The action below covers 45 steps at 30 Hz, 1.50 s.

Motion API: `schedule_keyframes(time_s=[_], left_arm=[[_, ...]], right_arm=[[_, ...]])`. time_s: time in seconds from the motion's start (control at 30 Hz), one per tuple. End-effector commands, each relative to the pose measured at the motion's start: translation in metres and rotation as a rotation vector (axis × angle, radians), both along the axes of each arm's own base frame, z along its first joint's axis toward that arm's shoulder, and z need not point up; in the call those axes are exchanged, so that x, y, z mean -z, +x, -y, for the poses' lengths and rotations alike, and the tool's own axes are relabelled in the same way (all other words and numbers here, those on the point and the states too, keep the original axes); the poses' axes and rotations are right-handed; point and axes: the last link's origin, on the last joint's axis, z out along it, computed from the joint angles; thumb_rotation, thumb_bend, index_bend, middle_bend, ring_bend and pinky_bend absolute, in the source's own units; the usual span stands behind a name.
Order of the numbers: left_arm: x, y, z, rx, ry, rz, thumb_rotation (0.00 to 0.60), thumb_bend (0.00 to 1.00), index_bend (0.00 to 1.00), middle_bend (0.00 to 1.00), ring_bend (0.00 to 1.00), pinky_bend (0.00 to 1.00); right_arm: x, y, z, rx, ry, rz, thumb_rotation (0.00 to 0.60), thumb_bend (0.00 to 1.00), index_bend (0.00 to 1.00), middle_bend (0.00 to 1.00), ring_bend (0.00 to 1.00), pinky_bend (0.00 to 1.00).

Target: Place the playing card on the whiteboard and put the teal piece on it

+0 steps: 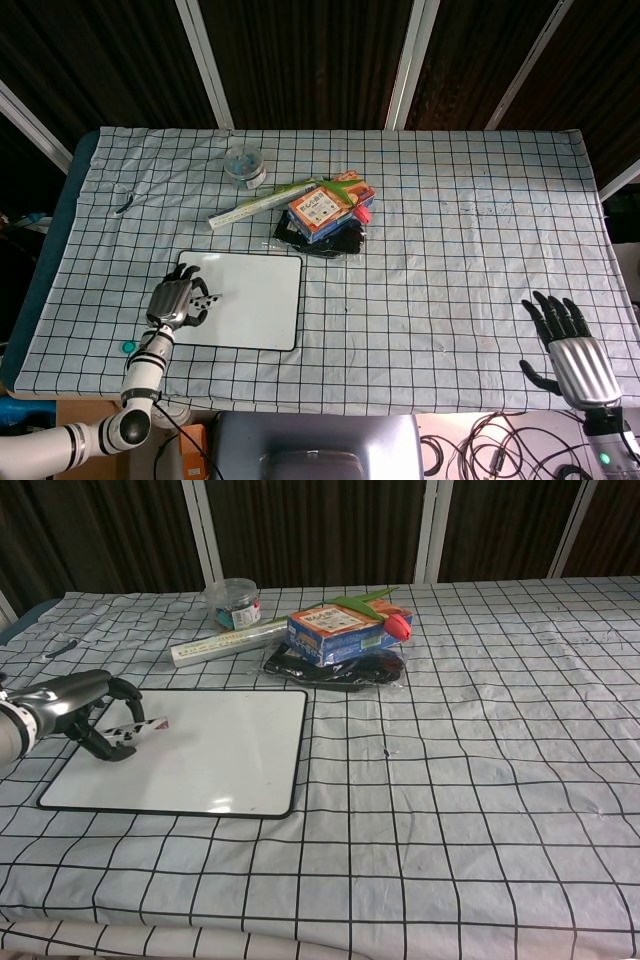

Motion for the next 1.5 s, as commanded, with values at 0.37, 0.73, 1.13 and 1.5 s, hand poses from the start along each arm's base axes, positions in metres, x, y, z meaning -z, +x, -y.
schedule_keyframes(time_s=[0.37,0.73,1.13,1.5], left_arm=[[0.008,0.006,0.003,0.028,-0.028,0.015,0.600,0.32,0.20,0.11,0.04,0.17],[-0.024,-0.003,0.023,0.083,0.013,-0.052,0.600,0.32,0.19,0.09,0.03,0.18],[-0.057,-0.054,0.082,-0.005,0.019,-0.235,0.600,0.33,0.28,0.08,0.02,0.17],[-0.062,-0.088,0.095,-0.075,0.041,-0.288,0.600,0.33,0.30,0.08,0.02,0.17]], right_arm=[[-0.002,-0.002,-0.002,0.008,-0.011,-0.001,0.600,0.19,0.00,0.00,0.00,0.01],[-0.002,-0.002,-0.002,0.010,-0.011,-0.003,0.600,0.19,0.00,0.00,0.00,0.02],[0.004,0.001,-0.003,-0.002,0.009,-0.012,0.600,0.19,0.00,0.00,0.00,0.02],[0.004,0.002,-0.005,-0.007,0.013,-0.012,0.600,0.19,0.00,0.00,0.00,0.02]])
